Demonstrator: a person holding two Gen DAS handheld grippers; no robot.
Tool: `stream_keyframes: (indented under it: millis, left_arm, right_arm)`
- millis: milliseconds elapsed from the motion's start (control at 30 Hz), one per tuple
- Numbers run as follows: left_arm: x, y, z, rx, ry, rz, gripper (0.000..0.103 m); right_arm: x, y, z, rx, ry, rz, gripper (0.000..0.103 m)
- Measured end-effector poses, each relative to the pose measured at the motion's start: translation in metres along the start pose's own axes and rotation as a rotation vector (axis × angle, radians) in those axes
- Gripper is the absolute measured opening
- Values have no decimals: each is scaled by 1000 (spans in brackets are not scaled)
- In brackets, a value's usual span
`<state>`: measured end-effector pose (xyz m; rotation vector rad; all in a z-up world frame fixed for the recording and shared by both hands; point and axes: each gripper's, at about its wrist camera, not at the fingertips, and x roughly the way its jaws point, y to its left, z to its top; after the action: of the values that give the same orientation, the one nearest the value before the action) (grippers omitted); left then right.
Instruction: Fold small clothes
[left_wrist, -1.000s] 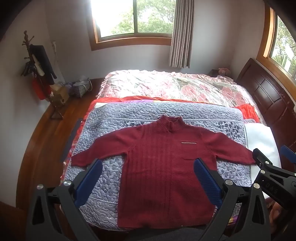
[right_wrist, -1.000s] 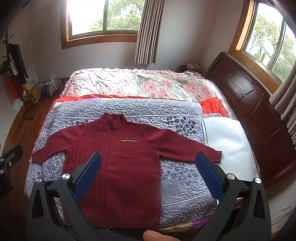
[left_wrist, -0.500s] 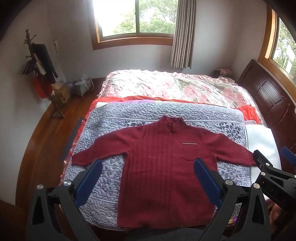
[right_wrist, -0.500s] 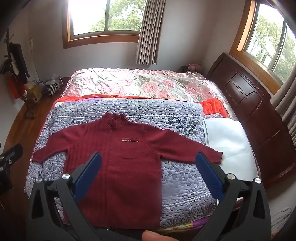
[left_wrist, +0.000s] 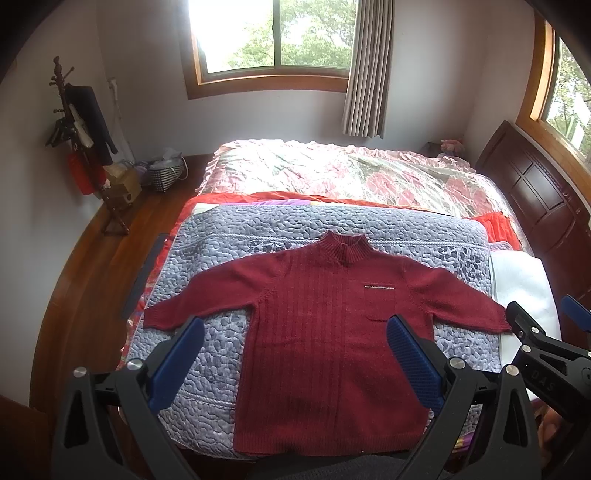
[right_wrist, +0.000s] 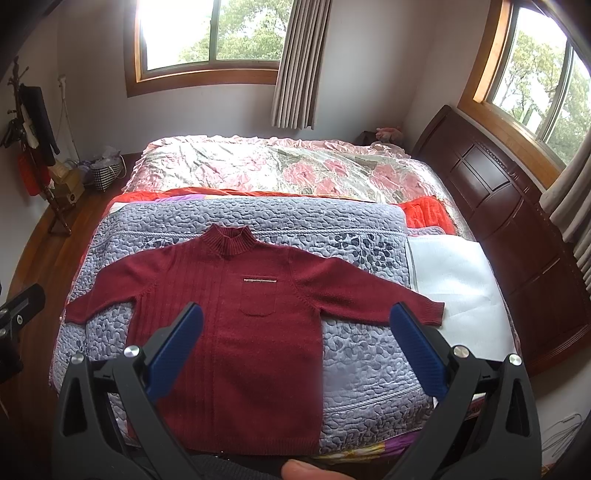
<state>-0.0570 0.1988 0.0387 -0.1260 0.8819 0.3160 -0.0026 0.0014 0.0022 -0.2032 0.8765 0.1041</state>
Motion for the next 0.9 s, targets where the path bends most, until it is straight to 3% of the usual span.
stream_keyframes:
  millis: [900]
  left_arm:
    - [-1, -9, 2, 3, -4, -1, 99]
  right_arm:
    - [1, 0, 2, 1, 2, 4, 100]
